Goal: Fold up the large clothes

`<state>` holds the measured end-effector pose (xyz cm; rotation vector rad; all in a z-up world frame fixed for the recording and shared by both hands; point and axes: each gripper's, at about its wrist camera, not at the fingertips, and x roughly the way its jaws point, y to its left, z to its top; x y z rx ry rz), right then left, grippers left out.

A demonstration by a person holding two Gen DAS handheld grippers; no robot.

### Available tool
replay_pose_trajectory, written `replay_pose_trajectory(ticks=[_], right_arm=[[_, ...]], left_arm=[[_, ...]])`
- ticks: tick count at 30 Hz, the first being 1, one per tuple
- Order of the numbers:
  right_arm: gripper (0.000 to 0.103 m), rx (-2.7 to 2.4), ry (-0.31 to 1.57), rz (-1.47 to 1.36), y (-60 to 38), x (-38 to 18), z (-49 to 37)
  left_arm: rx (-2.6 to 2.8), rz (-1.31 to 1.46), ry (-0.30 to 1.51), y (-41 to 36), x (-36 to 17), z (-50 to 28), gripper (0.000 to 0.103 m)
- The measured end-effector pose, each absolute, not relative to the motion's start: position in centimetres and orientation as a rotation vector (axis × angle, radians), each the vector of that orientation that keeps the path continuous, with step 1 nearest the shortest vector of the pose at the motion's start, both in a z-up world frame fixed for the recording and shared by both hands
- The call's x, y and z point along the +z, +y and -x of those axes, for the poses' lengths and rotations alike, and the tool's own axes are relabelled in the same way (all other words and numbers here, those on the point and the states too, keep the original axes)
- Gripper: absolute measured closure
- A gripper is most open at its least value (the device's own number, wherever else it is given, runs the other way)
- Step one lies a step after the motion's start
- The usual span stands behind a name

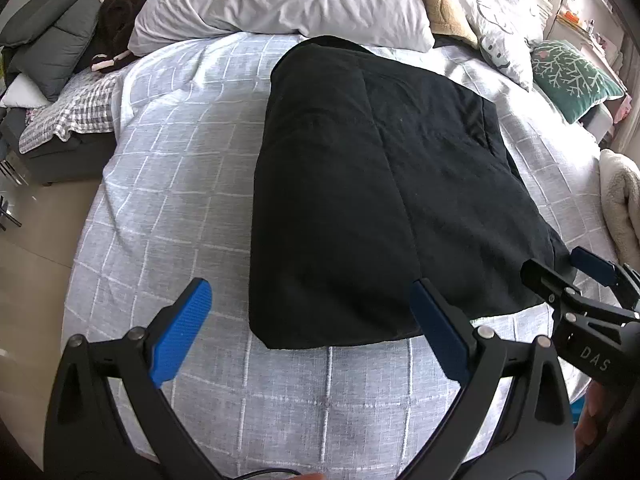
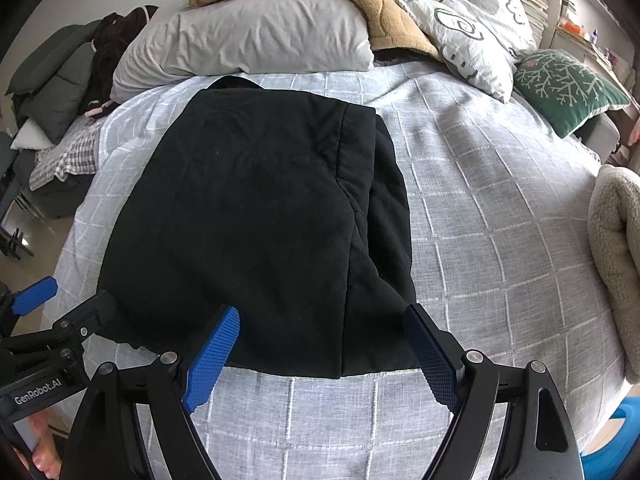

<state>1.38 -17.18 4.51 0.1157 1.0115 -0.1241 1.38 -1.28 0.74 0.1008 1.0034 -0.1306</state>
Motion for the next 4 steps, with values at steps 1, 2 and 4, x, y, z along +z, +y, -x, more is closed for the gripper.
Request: replay_pose_trajectory(ticks=[1, 2, 4], right_arm=[[0.017, -0.124, 1.012, -0.114, -17.17, 4.48, -1.39], [0.017, -0.124, 1.012, -0.113, -17.14, 4.46, -1.39], [0.017, -0.125, 1.013, -0.11, -17.13, 4.41, -1.39]], left_arm=[[-0.13, -0.102, 1.003, -1.31, 0.77, -1.3, 0.004], [-0.129, -0.103, 1.002, -1.3, 0.78, -1.31, 0.004], [-0.138, -0.103, 1.0, -1.24, 0.86, -1.3, 0.004]])
